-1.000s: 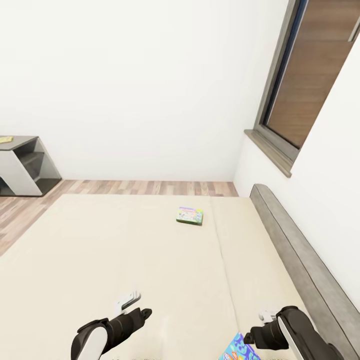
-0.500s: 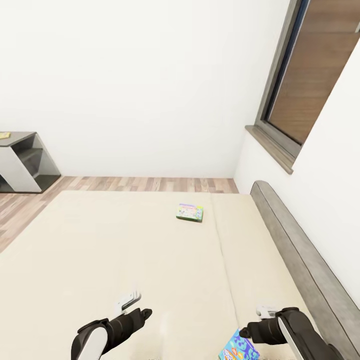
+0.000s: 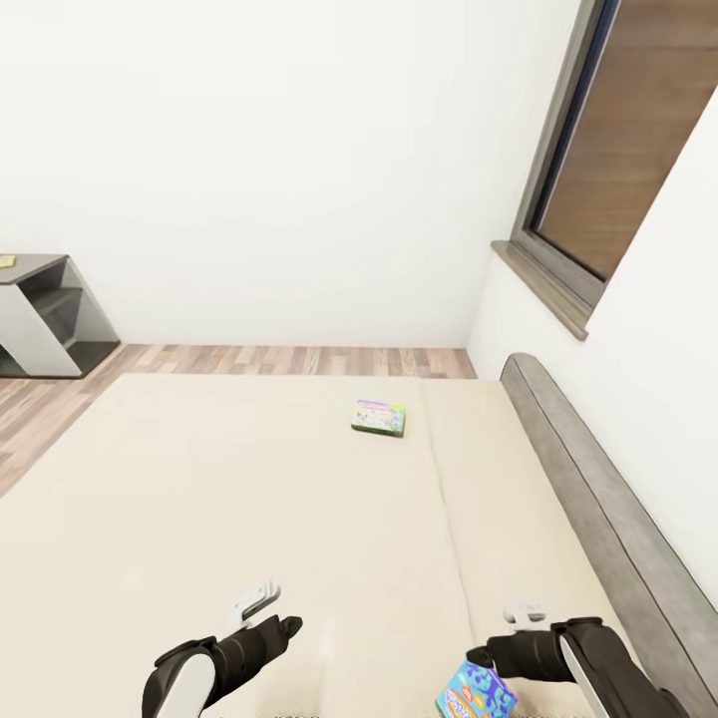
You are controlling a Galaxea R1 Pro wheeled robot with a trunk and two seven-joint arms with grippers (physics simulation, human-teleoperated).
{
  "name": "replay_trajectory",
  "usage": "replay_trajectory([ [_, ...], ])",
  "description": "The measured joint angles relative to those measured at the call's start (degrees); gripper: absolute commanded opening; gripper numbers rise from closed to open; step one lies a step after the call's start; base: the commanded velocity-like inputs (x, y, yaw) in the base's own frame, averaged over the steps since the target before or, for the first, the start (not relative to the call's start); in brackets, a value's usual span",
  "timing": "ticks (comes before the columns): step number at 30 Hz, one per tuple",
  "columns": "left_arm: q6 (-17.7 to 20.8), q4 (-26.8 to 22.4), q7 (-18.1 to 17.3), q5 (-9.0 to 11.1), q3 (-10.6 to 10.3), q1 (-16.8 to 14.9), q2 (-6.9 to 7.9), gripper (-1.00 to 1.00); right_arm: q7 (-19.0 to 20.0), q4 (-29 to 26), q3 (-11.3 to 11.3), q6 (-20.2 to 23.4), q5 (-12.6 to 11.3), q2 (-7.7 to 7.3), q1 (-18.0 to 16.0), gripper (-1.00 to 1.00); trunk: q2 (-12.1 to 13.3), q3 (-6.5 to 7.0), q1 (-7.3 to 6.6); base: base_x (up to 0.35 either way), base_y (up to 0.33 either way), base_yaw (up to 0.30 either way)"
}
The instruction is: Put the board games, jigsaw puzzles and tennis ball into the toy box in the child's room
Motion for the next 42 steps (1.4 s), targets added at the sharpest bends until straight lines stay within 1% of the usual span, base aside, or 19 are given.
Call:
replay_trajectory([
  [11, -0.10, 0.33, -0.01, 0.00, 0.06, -0.03, -0.03, 1.00, 0.91, 0.16, -0.38, -0.75, -0.05, -0.16, -0.02, 1.00, 0.00, -0.79, 0.00, 0.000, 0.000, 0.000],
  [30, -0.20, 0.55, -0.01, -0.04, 0.02, -0.10, -0.06, 1.00, 0.76, 0.25, -0.72, -1.03, -0.14, -0.47, -0.19, 1.00, 0.00, -0.99, 0.00, 0.000, 0.000, 0.000],
  [31, -0.20, 0.56, -0.01, -0.02, 0.01, -0.10, -0.12, 1.00, 0.65, 0.54, -0.76, -1.07, -0.08, -1.04, -0.20, 1.00, 0.00, -0.99, 0.00, 0.000, 0.000, 0.000],
  [32, -0.20, 0.56, -0.01, -0.01, 0.00, -0.10, -0.17, 1.00, 0.62, 1.01, -0.78, -1.09, -0.11, -2.00, -0.20, 1.00, 0.00, -0.99, 0.00, 0.000, 0.000, 0.000],
  [33, -0.20, 0.56, -0.01, -0.01, 0.00, -0.11, -0.19, 1.00, 0.63, 1.22, -0.79, -1.08, -0.19, -2.50, -0.20, 1.00, 0.00, -0.99, 0.00, 0.000, 0.000, 0.000],
  [34, -0.20, 0.56, -0.01, -0.01, 0.00, -0.11, -0.19, 1.00, 0.63, 1.22, -0.79, -1.07, -0.24, -2.51, -0.20, 1.00, 0.00, -0.99, 0.00, 0.000, 0.000, 0.000],
  [37, -0.20, 0.57, -0.01, 0.00, 0.03, -0.13, -0.18, 1.00, 0.54, 1.77, -0.81, -1.10, -0.27, -3.75, -0.21, 1.00, 0.00, -1.00, 0.00, 0.000, 0.000, 0.000],
  [42, -0.20, 0.57, -0.01, 0.00, 0.06, -0.17, -0.18, 1.00, 0.50, 2.31, -0.82, -0.92, -0.34, -4.30, -0.17, 1.00, 0.00, -1.10, 0.00, 0.000, 0.000, 0.000],
])
